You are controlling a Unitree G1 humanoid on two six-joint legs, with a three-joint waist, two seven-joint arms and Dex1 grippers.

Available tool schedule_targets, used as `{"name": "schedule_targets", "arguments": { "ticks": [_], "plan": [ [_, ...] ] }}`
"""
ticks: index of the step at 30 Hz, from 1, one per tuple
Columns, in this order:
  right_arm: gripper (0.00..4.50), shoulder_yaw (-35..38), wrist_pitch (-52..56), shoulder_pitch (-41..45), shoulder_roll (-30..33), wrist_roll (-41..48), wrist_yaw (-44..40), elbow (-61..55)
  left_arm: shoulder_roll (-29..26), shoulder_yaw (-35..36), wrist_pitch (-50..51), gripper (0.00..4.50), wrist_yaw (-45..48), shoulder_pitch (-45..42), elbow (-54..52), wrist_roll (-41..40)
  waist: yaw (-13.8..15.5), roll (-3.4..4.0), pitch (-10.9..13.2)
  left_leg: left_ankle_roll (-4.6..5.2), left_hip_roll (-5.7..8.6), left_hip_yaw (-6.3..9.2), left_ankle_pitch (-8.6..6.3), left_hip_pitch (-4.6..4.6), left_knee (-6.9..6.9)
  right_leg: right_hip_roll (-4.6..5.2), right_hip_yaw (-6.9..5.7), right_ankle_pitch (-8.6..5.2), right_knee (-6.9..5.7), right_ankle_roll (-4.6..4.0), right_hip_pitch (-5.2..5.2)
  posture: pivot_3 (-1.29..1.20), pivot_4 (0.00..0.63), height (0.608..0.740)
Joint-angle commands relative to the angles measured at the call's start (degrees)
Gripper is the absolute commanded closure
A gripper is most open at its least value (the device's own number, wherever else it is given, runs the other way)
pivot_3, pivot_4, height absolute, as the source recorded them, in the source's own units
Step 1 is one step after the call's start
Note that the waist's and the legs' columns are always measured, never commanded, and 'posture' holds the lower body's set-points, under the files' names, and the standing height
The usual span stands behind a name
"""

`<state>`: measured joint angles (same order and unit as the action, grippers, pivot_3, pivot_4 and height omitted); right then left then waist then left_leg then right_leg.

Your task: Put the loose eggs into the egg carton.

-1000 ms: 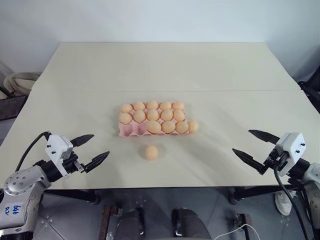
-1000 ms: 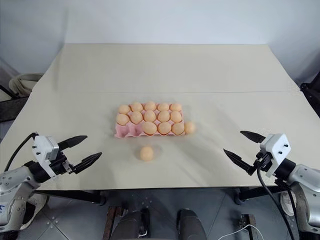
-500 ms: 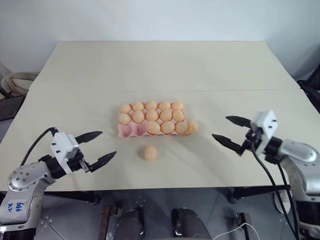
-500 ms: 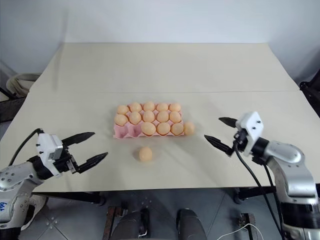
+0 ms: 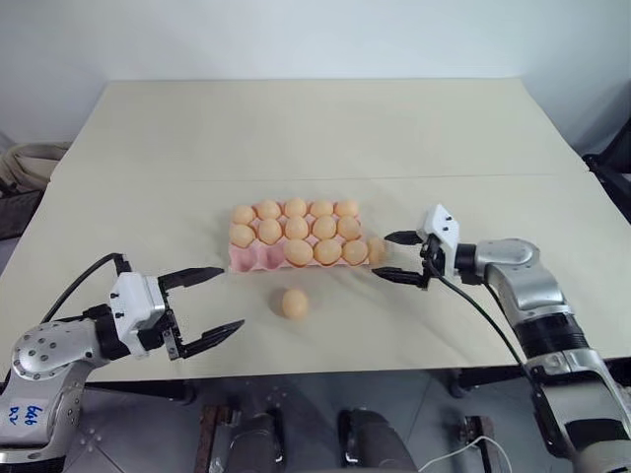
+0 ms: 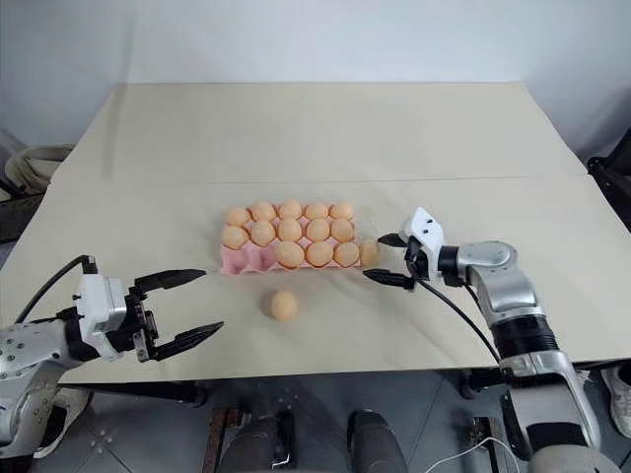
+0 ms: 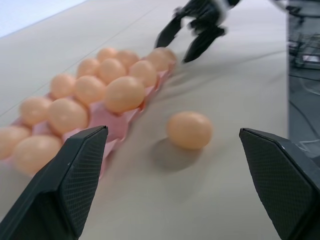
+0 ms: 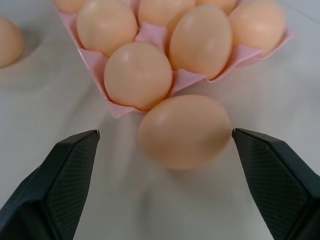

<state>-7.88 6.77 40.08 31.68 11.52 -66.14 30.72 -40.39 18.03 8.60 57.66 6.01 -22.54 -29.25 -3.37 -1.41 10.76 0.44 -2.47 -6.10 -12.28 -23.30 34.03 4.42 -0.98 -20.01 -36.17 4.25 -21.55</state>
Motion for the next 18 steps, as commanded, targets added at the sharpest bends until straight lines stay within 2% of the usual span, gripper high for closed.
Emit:
{"name": "schedule_targets", "arguments": {
  "ticks": [1, 3, 6, 11, 15, 18],
  "plan": [
    [0.06, -0.1, -6.1, 4.1, -2.5, -1.9, -0.4, 6.7, -0.1, -0.4, -0.4, 0.00, -0.1, -0.7, -1.5, -0.9, -0.1, 0.01, 0.0, 0.01, -0.01, -0.01, 0.01, 0.01, 0.01, -0.01, 0.01, 0.00, -0.02, 0.00, 0.00, 0.00, 0.150, 0.740],
    [0.06, 0.0, -7.9, 5.5, -3.4, -2.6, -1.0, 9.7, -0.1, -0.5, -0.3, 0.00, -0.4, -0.9, -1.4, -0.8, -0.1, 0.01, 0.0, 0.01, -0.01, -0.01, 0.03, 0.01, 0.02, -0.02, 0.01, 0.00, -0.08, 0.00, 0.00, 0.00, 0.150, 0.740],
    [0.68, 0.6, -9.6, 6.5, -4.2, -2.7, -1.6, 12.1, -0.1, -0.5, -0.3, 0.00, -0.8, -0.3, -1.7, -0.7, 0.0, 0.01, 0.0, 0.01, -0.01, -0.01, 0.03, 0.01, 0.04, -0.01, 0.01, 0.00, -0.09, 0.00, -0.01, 0.00, 0.150, 0.740],
    [2.41, 1.7, -10.0, 4.6, -2.8, -2.2, -2.7, 10.3, 0.3, 0.2, -1.2, 0.00, -0.9, 1.1, -1.7, -0.6, 0.0, 0.02, 0.0, 0.00, -0.01, 0.00, 0.02, 0.01, 0.04, 0.00, 0.00, 0.00, -0.11, 0.01, 0.00, 0.00, 0.150, 0.740],
    [2.41, 3.3, -7.7, 1.3, 0.5, -0.7, -4.7, 3.4, 1.0, 0.7, -1.8, 0.00, -1.2, 2.0, -1.5, -1.2, 0.2, 0.04, 0.0, -0.20, -0.01, 0.00, -0.10, 0.01, 0.04, 0.01, 0.00, 0.00, -0.11, 0.00, -0.01, 0.00, 0.150, 0.740],
    [2.41, 4.3, -1.9, -0.2, 1.7, 2.5, -5.7, -6.2, 2.5, 1.9, -1.5, 0.00, -2.8, 2.4, -1.4, -2.3, 0.1, 0.05, 0.0, -0.23, 0.00, 0.01, -0.12, 0.01, 0.04, 0.03, 0.01, 0.00, -0.10, 0.01, -0.01, 0.00, 0.150, 0.740]
  ]
}}
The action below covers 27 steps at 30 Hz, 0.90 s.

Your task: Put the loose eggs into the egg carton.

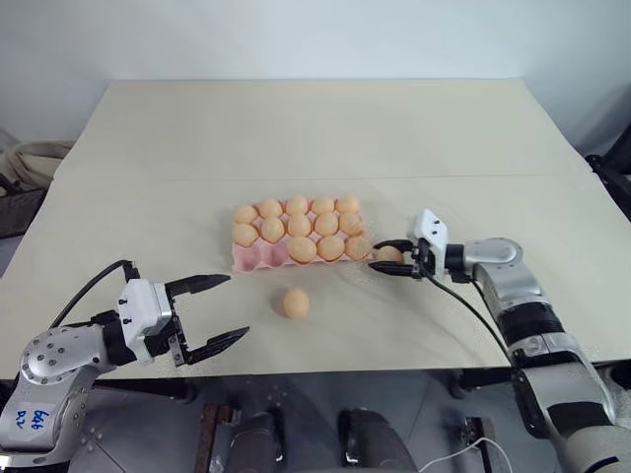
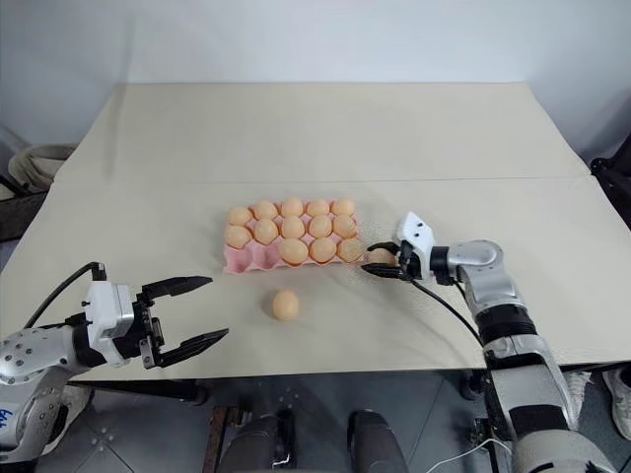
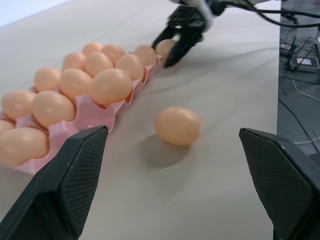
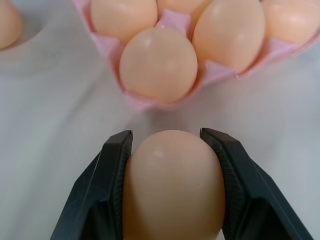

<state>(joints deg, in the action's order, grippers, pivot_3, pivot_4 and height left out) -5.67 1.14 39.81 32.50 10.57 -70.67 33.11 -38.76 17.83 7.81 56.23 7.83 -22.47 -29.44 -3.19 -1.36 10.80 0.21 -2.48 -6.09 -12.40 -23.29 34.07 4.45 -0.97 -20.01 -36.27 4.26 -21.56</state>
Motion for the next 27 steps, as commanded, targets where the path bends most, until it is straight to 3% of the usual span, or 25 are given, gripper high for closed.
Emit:
{"name": "schedule_targets", "arguments": {
  "ticks": [1, 8, 13, 21, 24, 27],
  "plan": [
    [2.41, 1.8, 5.9, 0.2, 0.3, 4.7, -1.0, -12.3, 1.6, 2.6, -0.4, 0.00, -2.2, 0.6, -1.4, -2.8, -0.4, 0.01, 0.0, -0.01, -0.01, 0.00, 0.00, 0.01, 0.00, -0.01, 0.00, 0.00, -0.02, 0.00, 0.00, 0.00, 0.150, 0.740],
    [2.41, -4.8, 14.8, 6.1, -11.2, 3.0, 7.0, -21.9, 2.8, 2.8, 0.3, 0.00, -3.5, 1.3, -1.8, -4.0, -1.8, 0.02, 0.0, -0.21, -0.15, 0.02, 0.12, 0.12, 0.01, -0.14, 0.00, -0.05, -0.41, -0.09, -0.06, 0.00, 0.150, 0.740],
    [2.41, -9.2, 15.5, 13.5, -19.7, -1.8, 13.0, -13.4, 1.7, 4.1, 0.1, 0.00, -2.3, 1.7, -0.3, -4.5, -1.7, 0.02, 0.0, -0.22, -0.08, 0.01, 0.12, 0.06, 0.05, -0.06, 0.01, -0.05, -0.46, -0.10, -0.17, 0.00, 0.150, 0.740],
    [2.41, -11.6, 11.6, 19.5, -26.2, -6.6, 16.1, 1.7, 1.2, 6.1, 0.7, 0.00, -3.2, 3.7, 0.1, -4.4, -1.7, 0.01, 0.0, -0.23, -0.06, 0.05, 0.07, -0.03, -0.06, -0.01, -0.06, -0.06, -0.27, -0.12, -0.21, 0.00, 0.150, 0.740],
    [1.71, -11.4, 11.5, 19.7, -27.4, -6.4, 15.7, 2.8, 1.3, 5.8, 0.9, 0.00, -3.7, 3.9, -0.5, -4.2, -1.8, 0.01, 0.0, -0.24, -0.08, 0.06, 0.06, -0.02, -0.09, -0.02, -0.08, -0.07, -0.27, -0.13, -0.22, 0.00, 0.150, 0.740],
    [0.69, -10.9, 11.6, 19.3, -28.3, -6.1, 15.5, 2.2, 1.3, 5.2, 1.2, 0.00, -4.3, 3.5, -0.8, -4.2, -1.8, 0.01, 0.0, -0.25, -0.08, 0.04, 0.06, -0.06, -0.09, -0.02, -0.07, -0.07, -0.29, -0.13, -0.27, 0.00, 0.150, 0.740]
  ]
}}
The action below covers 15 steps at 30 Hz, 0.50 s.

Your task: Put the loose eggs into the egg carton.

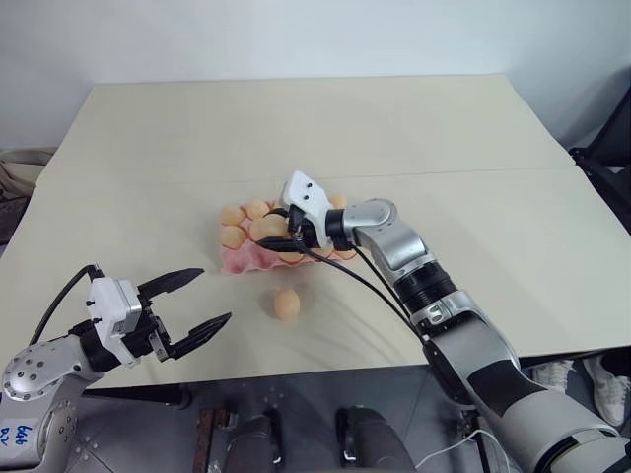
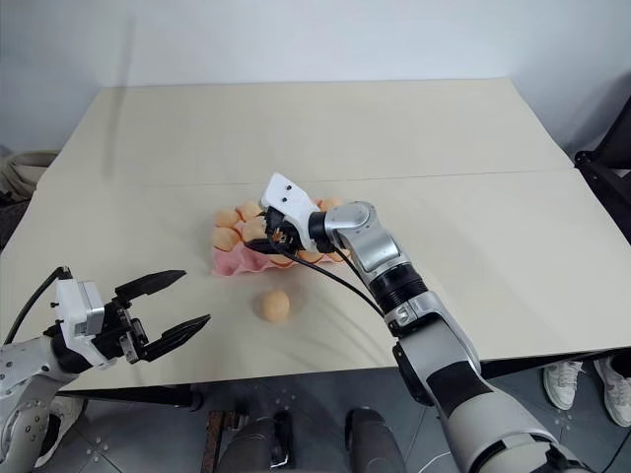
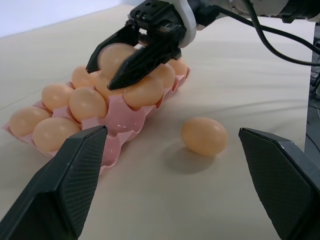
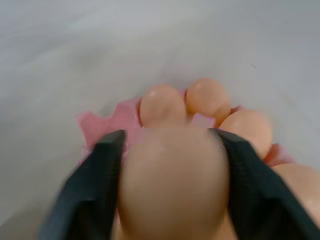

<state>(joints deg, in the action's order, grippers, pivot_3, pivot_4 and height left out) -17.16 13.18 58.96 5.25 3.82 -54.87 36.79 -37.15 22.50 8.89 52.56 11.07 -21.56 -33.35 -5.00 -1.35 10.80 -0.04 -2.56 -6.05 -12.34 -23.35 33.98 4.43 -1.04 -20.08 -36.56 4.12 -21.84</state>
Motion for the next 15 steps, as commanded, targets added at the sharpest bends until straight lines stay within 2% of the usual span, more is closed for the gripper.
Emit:
{"name": "schedule_targets", "arguments": {
  "ticks": [1, 2, 8, 11, 15],
  "plan": [
    [0.33, 0.7, -0.4, -0.1, -1.1, 0.7, -0.4, -2.0, -0.3, 0.4, 0.3, 0.00, -0.7, 0.1, -1.8, -0.3, 0.0, 0.00, 0.0, 0.00, 0.00, 0.00, 0.00, -0.05, 0.00, 0.00, 0.00, 0.00, 0.00, 0.00, -0.06, 0.00, 0.150, 0.740],
    [0.02, 0.8, -0.2, -0.4, -0.9, 0.7, -0.6, -2.9, -0.4, 0.3, 0.4, 0.00, -0.6, 0.0, -1.7, -0.3, 0.0, 0.00, 0.0, 0.00, 0.00, -0.01, 0.00, -0.07, 0.00, 0.00, 0.01, 0.00, -0.02, 0.00, -0.09, 0.00, 0.150, 0.740],
    [0.02, 2.6, 3.7, -3.9, 2.4, 3.4, -3.0, -14.2, -0.7, -1.5, 0.9, 0.00, -0.3, -2.0, -1.2, -0.2, 0.1, 0.00, 0.0, 0.00, 0.01, -0.01, 0.00, -0.20, -0.01, 0.00, -0.01, 0.00, -0.04, 0.00, -0.21, 0.00, 0.150, 0.740],
    [0.02, 4.7, 5.0, -8.1, 6.6, 6.8, -5.6, -23.7, -0.7, -3.3, 1.3, 0.00, 0.2, -3.9, -1.1, -0.1, 0.5, 0.00, 0.0, 0.01, 0.01, 0.02, 0.01, -0.26, 0.00, 0.01, -0.05, 0.00, -0.01, 0.01, -0.21, 0.00, 0.150, 0.740],
    [0.02, 8.7, 4.2, -18.2, 15.3, 12.2, -10.4, -37.5, -1.7, -5.9, 2.5, 0.00, 1.6, -6.9, -0.2, 0.2, 1.1, -0.01, 0.0, 0.06, 0.02, 0.03, -0.04, -0.28, 0.00, 0.01, -0.09, 0.01, 0.09, 0.01, -0.18, 0.00, 0.150, 0.740]
  ]
}}
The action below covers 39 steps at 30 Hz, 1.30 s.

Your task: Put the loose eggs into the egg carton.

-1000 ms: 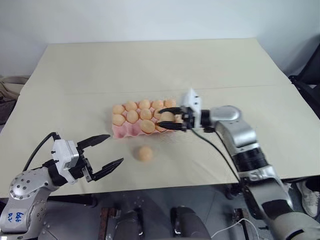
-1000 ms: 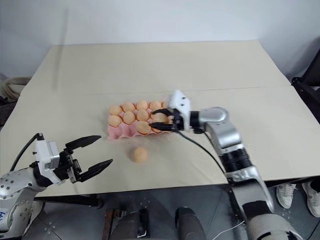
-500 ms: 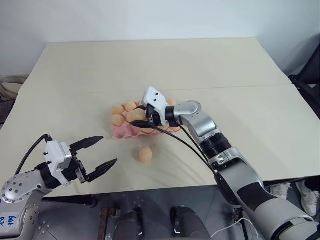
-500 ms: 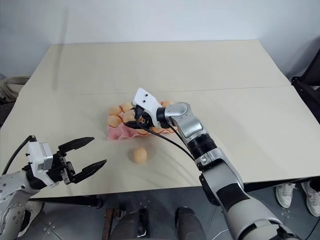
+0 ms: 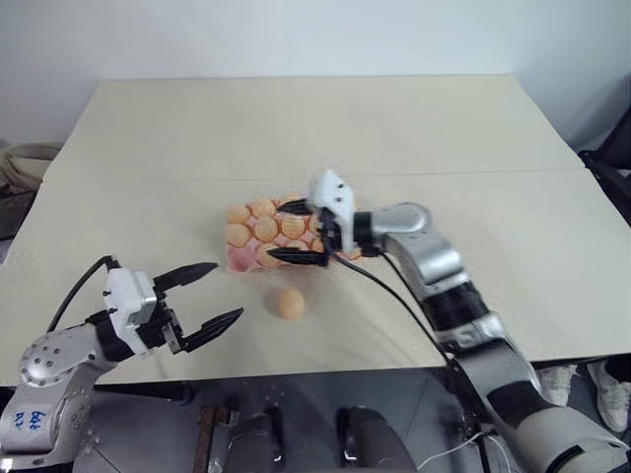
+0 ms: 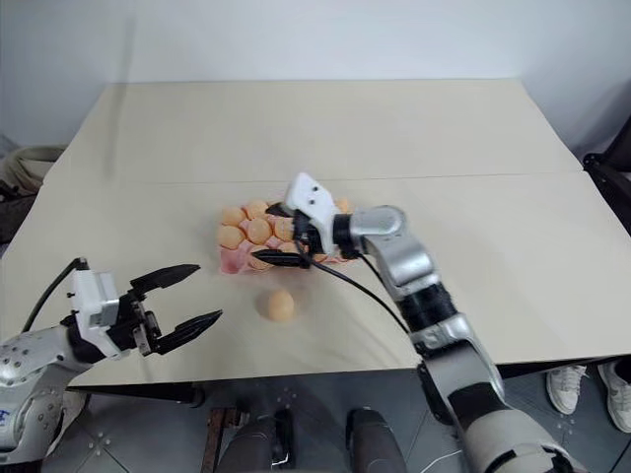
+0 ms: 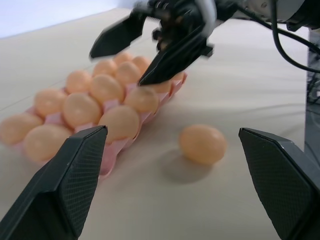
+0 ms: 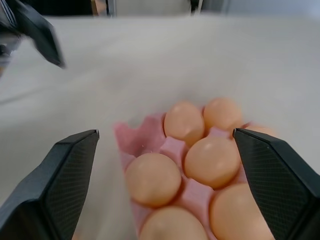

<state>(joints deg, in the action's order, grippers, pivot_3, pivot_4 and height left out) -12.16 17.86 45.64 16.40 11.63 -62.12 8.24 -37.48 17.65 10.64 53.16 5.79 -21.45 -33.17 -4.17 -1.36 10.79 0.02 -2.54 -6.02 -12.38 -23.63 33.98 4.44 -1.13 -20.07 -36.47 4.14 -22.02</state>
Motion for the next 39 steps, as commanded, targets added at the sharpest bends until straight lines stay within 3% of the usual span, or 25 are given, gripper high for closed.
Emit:
{"name": "schedule_targets", "arguments": {
  "ticks": [1, 8, 14, 22, 29, 39],
  "plan": [
    [0.02, 5.8, -0.9, -8.9, 7.2, 5.8, -4.2, -12.0, -1.8, -1.9, 0.9, 0.00, 1.3, -3.1, 0.5, 0.4, 0.4, 0.00, 0.0, 0.01, 0.00, 0.00, 0.00, -0.02, 0.00, 0.00, -0.02, 0.00, 0.03, 0.00, 0.00, 0.00, 0.150, 0.740],
    [0.02, 20.1, -4.7, -30.5, 20.4, 9.2, -3.7, -19.5, -3.8, -4.9, 1.3, 0.00, 4.9, -7.0, 4.0, 1.2, 1.1, 0.00, 0.0, 0.08, -0.04, -0.15, 0.02, 0.17, 0.01, -0.05, 0.10, 0.01, 0.09, 0.02, 0.12, 0.00, 0.150, 0.740],
    [0.02, 30.8, -12.0, -42.6, 22.5, 12.1, -3.3, -20.7, -5.1, -4.4, -0.9, 0.00, 8.1, -7.0, 7.0, 2.5, 1.0, 0.00, 0.0, 0.05, -0.09, -0.18, 0.00, 0.47, 0.02, -0.11, 0.15, -0.01, 0.07, -0.01, 0.42, 0.00, 0.150, 0.740],
    [0.02, 33.0, -15.3, -47.1, 24.0, 13.9, -3.7, -20.0, -5.9, -4.4, -0.8, 0.00, 8.1, -7.3, 9.1, 4.3, 1.3, 0.00, 0.0, 0.05, -0.08, -0.15, 0.01, 0.46, 0.05, -0.08, 0.16, -0.01, 0.07, -0.01, 0.44, 0.00, 0.150, 0.740],
    [0.02, 31.8, -9.1, -47.0, 27.4, 18.5, -4.7, -23.6, -7.0, -8.4, 5.0, 0.00, 5.3, -9.9, 7.2, 6.6, 1.5, 0.00, 0.0, 0.05, -0.07, -0.11, 0.01, 0.45, 0.05, -0.03, 0.16, -0.01, 0.08, -0.01, 0.44, 0.00, 0.150, 0.740],
    [0.02, 32.9, -4.7, -49.1, 29.3, 20.8, -2.7, -28.7, 0.2, -21.6, 3.3, 0.00, 3.1, -17.0, 11.5, 14.3, 2.6, 0.01, 0.0, 0.11, -0.05, -0.11, 0.02, 0.40, 0.07, -0.04, 0.13, -0.01, 0.17, -0.01, 0.44, 0.00, 0.150, 0.740]
  ]
}}
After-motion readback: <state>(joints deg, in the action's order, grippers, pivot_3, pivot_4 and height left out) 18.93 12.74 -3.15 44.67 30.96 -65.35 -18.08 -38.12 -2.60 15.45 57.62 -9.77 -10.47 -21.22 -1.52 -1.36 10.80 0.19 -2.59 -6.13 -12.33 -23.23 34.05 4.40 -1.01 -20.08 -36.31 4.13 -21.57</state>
